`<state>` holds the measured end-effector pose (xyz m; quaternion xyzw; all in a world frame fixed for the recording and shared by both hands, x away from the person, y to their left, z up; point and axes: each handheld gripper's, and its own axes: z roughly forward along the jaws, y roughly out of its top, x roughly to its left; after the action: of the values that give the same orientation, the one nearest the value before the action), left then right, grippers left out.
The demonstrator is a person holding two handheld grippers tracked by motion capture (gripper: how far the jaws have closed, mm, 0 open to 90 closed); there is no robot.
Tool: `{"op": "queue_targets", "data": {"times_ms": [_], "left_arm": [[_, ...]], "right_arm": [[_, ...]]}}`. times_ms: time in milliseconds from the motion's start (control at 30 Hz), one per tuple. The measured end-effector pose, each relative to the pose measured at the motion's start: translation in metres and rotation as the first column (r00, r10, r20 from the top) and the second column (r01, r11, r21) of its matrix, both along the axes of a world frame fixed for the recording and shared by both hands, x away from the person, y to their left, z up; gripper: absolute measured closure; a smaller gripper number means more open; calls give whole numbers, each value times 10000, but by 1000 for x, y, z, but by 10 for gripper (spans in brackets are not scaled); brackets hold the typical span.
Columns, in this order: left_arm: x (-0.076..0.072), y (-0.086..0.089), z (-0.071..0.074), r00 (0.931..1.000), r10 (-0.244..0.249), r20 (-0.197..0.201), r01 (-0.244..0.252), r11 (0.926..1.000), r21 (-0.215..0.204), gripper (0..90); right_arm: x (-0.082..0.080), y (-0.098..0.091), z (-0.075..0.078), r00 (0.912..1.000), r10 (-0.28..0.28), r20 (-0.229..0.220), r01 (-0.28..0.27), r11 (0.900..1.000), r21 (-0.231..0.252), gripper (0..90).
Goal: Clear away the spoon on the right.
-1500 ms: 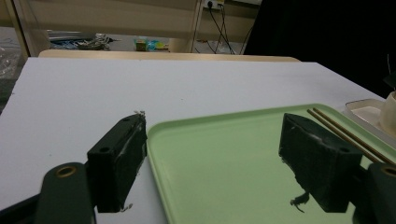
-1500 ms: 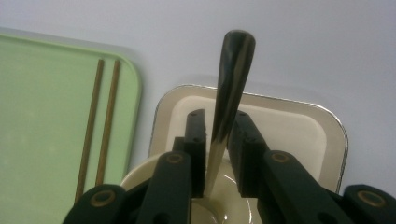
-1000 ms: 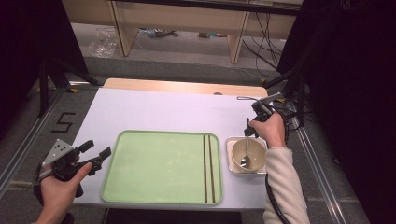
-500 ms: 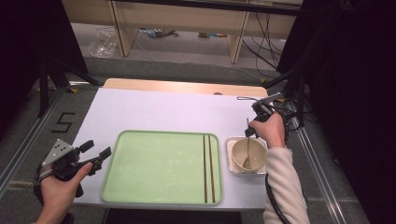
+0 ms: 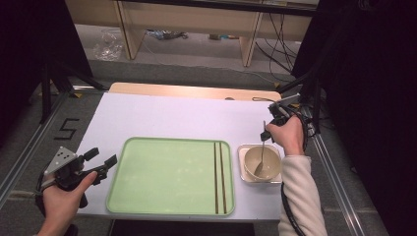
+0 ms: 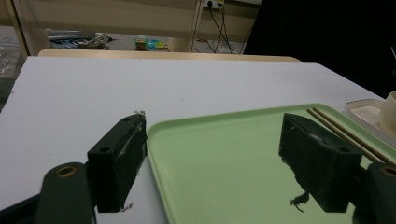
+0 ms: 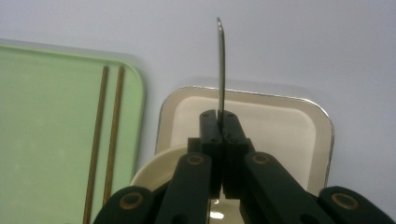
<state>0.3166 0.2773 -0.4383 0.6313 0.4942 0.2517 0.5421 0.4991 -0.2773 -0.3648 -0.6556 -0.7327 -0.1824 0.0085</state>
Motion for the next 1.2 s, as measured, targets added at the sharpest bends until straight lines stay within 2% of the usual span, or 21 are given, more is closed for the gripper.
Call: {"op": "queue_targets", "data": {"times_ms": [67, 100, 133, 300, 400, 433, 467, 500, 533, 567, 667, 800, 833, 933, 967, 1000, 1033, 1067, 1100, 1167, 1200], "left_arm": [[0, 0, 0, 10000, -16, -9, 16, 10000, 3, 231], [0, 0, 0, 10000, -37, 0, 37, 10000, 18, 231], [0, 0, 0, 10000, -40, 10, 40, 10000, 22, 231], [0, 0, 0, 10000, -35, -1, 35, 10000, 9, 230], [0, 0, 0, 10000, -38, 9, 38, 10000, 14, 231], [0, 0, 0, 10000, -38, 8, 38, 10000, 12, 230], [0, 0, 0, 10000, -32, 4, 32, 10000, 9, 230], [0, 0, 0, 10000, -24, 5, 24, 10000, 9, 230], [0, 0, 0, 10000, -27, 6, 27, 10000, 6, 230], [0, 0, 0, 10000, -39, 6, 39, 10000, 18, 230], [0, 0, 0, 10000, -40, 2, 40, 10000, 12, 230], [0, 0, 0, 10000, -58, 1, 58, 10000, 12, 230], [0, 0, 0, 10000, -73, 4, 73, 10000, 20, 230], [0, 0, 0, 10000, -48, 3, 48, 10000, 2, 230], [0, 0, 0, 10000, -49, 0, 49, 10000, -11, 230], [0, 0, 0, 10000, -54, -5, 54, 10000, -17, 230], [0, 0, 0, 10000, -55, 4, 55, 10000, -9, 230], [0, 0, 0, 10000, -61, 10, 61, 10000, 2, 230], [0, 0, 0, 10000, -67, 15, 67, 10000, 11, 230], [0, 0, 0, 10000, -59, 13, 59, 10000, 19, 230], [0, 0, 0, 10000, -46, 1, 46, 10000, -8, 230]], "right_arm": [[-1, 1, 3, 10000, -40, 81, 40, 10000, -24, 900], [-3, 2, 7, 9996, -238, -151, 237, 9997, -38, 900], [-3, 1, 7, 9996, 108, 247, -105, 9998, -139, 900], [-7, 5, 17, 9995, -85, 293, 89, 9999, -107, 900], [-9, 3, 21, 9983, 99, 575, -84, 9996, -268, 900], [-10, 4, 23, 9985, 20, 550, -7, 9997, -242, 900], [-11, 6, 26, 9993, -255, 277, 260, 9995, -185, 900], [-10, 6, 25, 9985, -52, 544, 65, 9997, -231, 900], [-11, 7, 26, 9992, -108, 384, 116, 9997, -195, 900], [-10, 6, 24, 9980, 102, 631, -85, 9996, -264, 900], [-12, 9, 28, 9993, -241, 269, 243, 9997, -100, 900], [-12, 6, 29, 9972, -78, 746, 89, 9999, -145, 900], [-14, 8, 33, 9984, -381, 421, 381, 9993, -4, 900], [-14, 5, 33, 9957, 67, 924, -65, 10000, -30, 900], [-16, 8, 37, 9980, -304, 551, 305, 9995, 8, 900], [-16, 7, 37, 9979, -189, 627, 186, 9998, 60, 900], [-17, 9, 38, 9978, -333, 573, 323, 9993, 190, 900], [-16, 7, 37, 9961, -79, 884, 69, 9999, 108, 900], [-18, 9, 40, 9978, -373, 541, 361, 9991, 227, 900], [-19, 8, 41, 9962, -163, 859, 140, 9995, 278, 900], [-19, 8, 43, 9970, -281, 719, 247, 9985, 485, 900]]}}
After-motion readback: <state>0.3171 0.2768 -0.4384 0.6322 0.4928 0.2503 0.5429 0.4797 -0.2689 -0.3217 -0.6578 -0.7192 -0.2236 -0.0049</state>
